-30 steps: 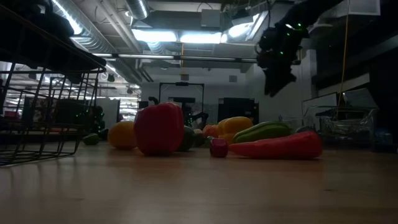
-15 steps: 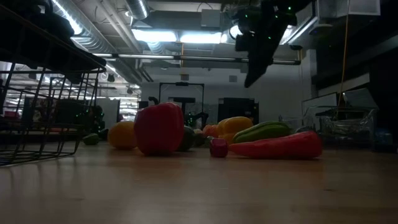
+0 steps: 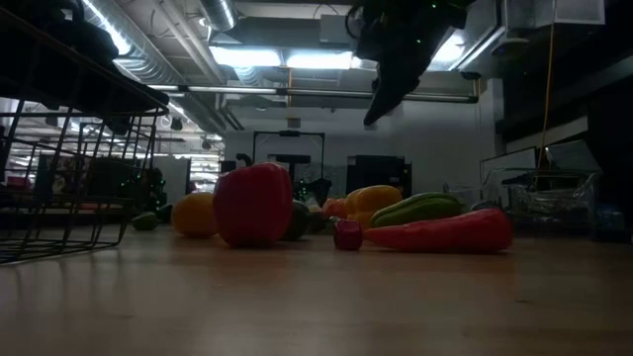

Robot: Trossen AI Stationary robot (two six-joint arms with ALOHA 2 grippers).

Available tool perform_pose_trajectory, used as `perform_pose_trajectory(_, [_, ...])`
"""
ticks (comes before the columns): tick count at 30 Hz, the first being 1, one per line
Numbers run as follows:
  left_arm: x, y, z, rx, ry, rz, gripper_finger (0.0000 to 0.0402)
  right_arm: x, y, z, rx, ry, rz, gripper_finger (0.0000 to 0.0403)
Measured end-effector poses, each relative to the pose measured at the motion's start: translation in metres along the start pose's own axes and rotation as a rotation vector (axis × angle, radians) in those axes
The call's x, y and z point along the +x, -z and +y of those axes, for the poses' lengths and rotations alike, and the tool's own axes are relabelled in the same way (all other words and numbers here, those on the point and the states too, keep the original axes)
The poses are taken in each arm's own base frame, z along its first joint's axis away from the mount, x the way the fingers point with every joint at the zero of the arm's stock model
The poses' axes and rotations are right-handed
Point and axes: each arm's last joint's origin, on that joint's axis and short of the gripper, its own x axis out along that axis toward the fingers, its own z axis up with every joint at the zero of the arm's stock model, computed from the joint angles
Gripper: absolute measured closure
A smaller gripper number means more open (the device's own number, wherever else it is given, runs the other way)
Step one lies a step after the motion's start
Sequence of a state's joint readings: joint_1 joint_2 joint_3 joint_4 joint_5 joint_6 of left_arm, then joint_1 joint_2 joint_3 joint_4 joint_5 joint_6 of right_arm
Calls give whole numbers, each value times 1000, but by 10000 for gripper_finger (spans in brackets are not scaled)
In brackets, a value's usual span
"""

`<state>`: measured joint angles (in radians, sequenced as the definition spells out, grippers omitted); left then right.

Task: Sort produce into baskets
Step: Put the yellow bell pepper into the transparent bin

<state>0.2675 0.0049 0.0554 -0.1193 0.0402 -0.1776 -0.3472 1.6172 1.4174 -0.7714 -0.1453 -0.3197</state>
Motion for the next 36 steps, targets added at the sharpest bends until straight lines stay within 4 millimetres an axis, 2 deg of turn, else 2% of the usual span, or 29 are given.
perform_pose_trajectory(8, [0, 0, 0, 1, 0, 1, 391, 23, 5, -2, 35, 30, 80, 220])
perform_pose_trajectory(11, [0, 0, 0, 1, 0, 1, 391, 34, 7, -3, 39, -31, 98, 207])
perform_pose_trajectory(15, [0, 0, 0, 1, 0, 1, 391, 46, 12, -1, 0, -114, 139, 158])
perform_pose_trajectory(18, [0, 0, 0, 1, 0, 0, 391, 45, 13, 1, -79, -157, 135, 107])
perform_pose_trajectory(21, [0, 0, 0, 1, 0, 0, 391, 46, 11, 4, -197, -162, 126, 56])
perform_pose_trajectory(25, [0, 0, 0, 1, 0, 1, 391, 50, 12, 4, -239, -148, 139, 10])
perform_pose_trajectory(36, [0, 0, 0, 1, 0, 0, 391, 94, 24, 1, -220, -188, 245, 28])
